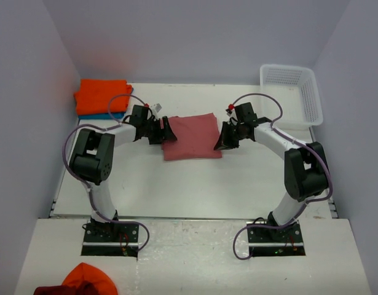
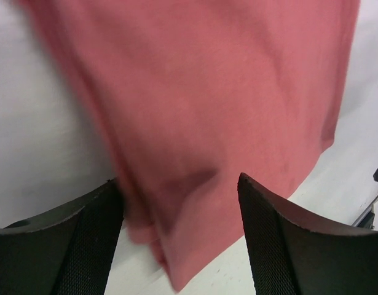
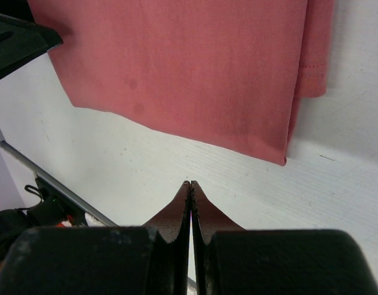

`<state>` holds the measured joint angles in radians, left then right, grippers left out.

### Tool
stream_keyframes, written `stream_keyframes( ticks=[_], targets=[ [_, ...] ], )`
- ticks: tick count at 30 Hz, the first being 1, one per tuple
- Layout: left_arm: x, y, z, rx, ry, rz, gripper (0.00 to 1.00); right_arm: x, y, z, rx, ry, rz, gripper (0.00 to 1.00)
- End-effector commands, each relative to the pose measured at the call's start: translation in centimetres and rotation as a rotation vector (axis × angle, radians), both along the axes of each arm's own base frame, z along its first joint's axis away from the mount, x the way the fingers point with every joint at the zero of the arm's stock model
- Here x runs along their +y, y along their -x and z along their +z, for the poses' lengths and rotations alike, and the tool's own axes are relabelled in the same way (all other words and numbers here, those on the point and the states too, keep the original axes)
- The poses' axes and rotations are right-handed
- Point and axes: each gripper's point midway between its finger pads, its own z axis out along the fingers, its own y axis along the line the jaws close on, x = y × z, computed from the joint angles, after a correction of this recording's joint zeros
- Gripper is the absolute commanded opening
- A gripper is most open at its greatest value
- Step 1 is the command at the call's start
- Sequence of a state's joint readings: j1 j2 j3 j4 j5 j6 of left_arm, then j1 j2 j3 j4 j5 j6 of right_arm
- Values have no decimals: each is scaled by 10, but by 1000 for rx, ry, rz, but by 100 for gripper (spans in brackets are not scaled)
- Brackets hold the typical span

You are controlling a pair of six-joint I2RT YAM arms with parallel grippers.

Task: Fold and stack the t-shirts
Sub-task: Put the neatly folded tshirt into the corner of the board with the left arm

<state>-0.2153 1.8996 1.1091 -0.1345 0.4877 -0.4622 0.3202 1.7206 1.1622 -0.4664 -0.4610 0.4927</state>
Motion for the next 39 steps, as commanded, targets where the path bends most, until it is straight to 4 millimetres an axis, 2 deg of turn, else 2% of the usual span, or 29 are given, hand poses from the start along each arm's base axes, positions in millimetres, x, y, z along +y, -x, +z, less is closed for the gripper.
stream_keyframes(
  ticks=[1, 4, 5, 7, 10, 11, 12, 13, 17, 19, 20, 21, 22, 23, 24, 25, 26, 28, 29, 32, 33, 34, 35, 37, 38, 39],
  targets=[
    [-23, 24, -52, 129, -41, -12, 74, -3, -6, 22, -88, -7, -4, 0],
    [-46, 31, -75, 165, -19, -11, 72, -7, -6, 24, -89, -14, -14, 0],
    [-53, 23, -74, 133, 10, -14, 71, -7, -5, 26, -91, -18, -13, 0],
    [-59, 29, -83, 174, 38, 2, 66, -9, -5, 31, -102, -20, -17, 0],
    [-64, 24, -79, 157, 64, 17, 35, -11, -3, 38, -120, -23, -25, 0],
    [-65, 22, -78, 149, 68, 17, 12, -11, -2, 38, -120, -29, -24, 0],
    [-66, 16, -74, 142, 70, 20, 3, -11, -1, 39, -119, -31, -23, 0],
    [-66, 14, -76, 152, 67, 22, 0, -10, 0, 39, -118, -35, -21, 0],
    [-70, 1, -66, 130, 58, -8, 0, -12, 6, 31, -101, -34, -14, 0],
    [-69, -16, -50, 75, 34, -2, 0, -12, 8, 31, -102, -31, -13, 0],
    [-63, -12, -51, 95, -12, -17, 0, -12, 9, 29, -98, -33, -10, 0],
    [-62, -26, -39, 52, -39, -3, 0, -11, 10, 30, -98, -39, -4, 0],
    [-58, -33, -24, 18, -56, -1, 0, -12, 10, 31, -104, -33, -7, 0],
    [-52, -32, -20, 8, -102, -20, 0, -14, 10, 32, -106, -30, -13, 0],
    [-45, -47, -5, -46, -152, 5, 0, -14, 11, 33, -112, -30, -13, 0],
    [-39, -52, 12, -84, -186, 16, 0, -14, 12, 34, -111, -33, -15, 0],
    [-32, -52, 20, -106, -235, 1, 0, -14, 12, 39, -125, -39, -18, 0],
    [-18, -67, 52, -194, -307, 31, 0, -13, 14, 43, -134, -50, -26, 0],
    [-12, -66, 59, -199, -348, 27, 0, -12, 17, 42, -140, -56, -23, 0],
    [9, -89, 101, -297, -454, 24, 0, -10, 24, 45, -149, -53, -16, 0],
    [26, -97, 107, -307, -506, 59, 0, -7, 28, 47, -156, -50, -8, 0],
    [34, -102, 109, -304, -529, 63, 0, -7, 32, 45, -150, -44, -9, 0],
    [42, -109, 122, -326, -555, 62, 0, -1, 36, 45, -157, -44, 7, 0],
    [63, -118, 126, -321, -614, 58, 0, 4, 45, 46, -167, -44, 24, 0],
    [71, -129, 144, -359, -644, 85, 0, 9, 50, 45, -165, -43, 37, 0],
    [81, -133, 143, -350, -671, 86, 0, 10, 55, 45, -167, -43, 46, 0]
  ],
)
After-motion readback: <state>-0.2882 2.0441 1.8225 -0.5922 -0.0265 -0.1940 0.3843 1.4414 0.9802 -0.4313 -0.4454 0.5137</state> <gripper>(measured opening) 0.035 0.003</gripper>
